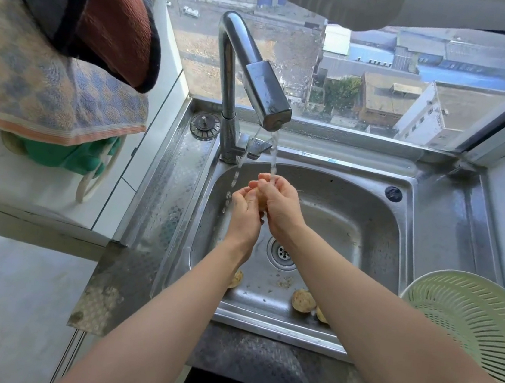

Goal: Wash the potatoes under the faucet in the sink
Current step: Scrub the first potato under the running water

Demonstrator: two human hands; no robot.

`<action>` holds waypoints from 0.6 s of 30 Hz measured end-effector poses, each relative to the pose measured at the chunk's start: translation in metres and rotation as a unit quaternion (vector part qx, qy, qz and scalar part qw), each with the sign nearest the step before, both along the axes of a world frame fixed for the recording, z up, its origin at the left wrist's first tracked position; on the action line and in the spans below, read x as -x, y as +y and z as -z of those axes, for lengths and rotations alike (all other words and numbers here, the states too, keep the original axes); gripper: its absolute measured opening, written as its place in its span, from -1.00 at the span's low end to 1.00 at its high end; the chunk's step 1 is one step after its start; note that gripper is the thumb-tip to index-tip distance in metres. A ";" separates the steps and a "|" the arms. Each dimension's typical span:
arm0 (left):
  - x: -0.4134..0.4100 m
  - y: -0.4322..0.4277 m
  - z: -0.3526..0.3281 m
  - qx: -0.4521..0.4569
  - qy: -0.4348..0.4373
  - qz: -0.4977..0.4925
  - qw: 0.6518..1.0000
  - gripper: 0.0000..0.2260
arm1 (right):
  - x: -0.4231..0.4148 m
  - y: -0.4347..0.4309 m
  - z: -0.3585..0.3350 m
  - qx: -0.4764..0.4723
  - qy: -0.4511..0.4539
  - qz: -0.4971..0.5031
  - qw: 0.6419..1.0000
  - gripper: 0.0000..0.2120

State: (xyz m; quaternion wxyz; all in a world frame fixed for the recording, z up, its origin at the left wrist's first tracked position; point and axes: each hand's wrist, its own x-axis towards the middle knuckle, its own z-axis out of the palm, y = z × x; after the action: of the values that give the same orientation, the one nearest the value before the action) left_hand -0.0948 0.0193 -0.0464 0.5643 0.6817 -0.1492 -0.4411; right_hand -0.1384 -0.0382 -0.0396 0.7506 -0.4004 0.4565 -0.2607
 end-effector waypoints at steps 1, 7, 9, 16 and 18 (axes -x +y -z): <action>0.001 0.000 0.000 0.002 0.006 0.003 1.000 -0.82 | -0.004 0.000 0.000 -0.009 0.020 0.027 0.999 -0.92; -0.006 0.002 0.001 -0.011 0.013 -0.024 1.000 -0.71 | 0.012 -0.005 0.007 -0.068 -0.099 -0.054 0.991 -0.70; -0.008 -0.002 0.000 -0.030 0.036 -0.041 0.998 -0.65 | 0.020 -0.006 0.010 -0.052 -0.114 -0.125 0.984 -0.55; -0.006 -0.007 -0.013 -0.143 0.093 -0.010 0.985 -0.46 | 0.010 0.006 0.010 0.124 0.058 -0.076 0.988 -0.75; -0.007 -0.009 -0.018 -0.179 0.114 -0.002 0.977 -0.50 | 0.004 0.008 0.009 0.127 0.055 -0.057 0.989 -0.72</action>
State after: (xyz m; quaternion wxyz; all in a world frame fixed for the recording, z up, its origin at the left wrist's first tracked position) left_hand -0.0878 0.0099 -0.0281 0.4479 0.7172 -0.0013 -0.5338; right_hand -0.1428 -0.0302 -0.0485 0.6809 -0.5318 0.4365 -0.2510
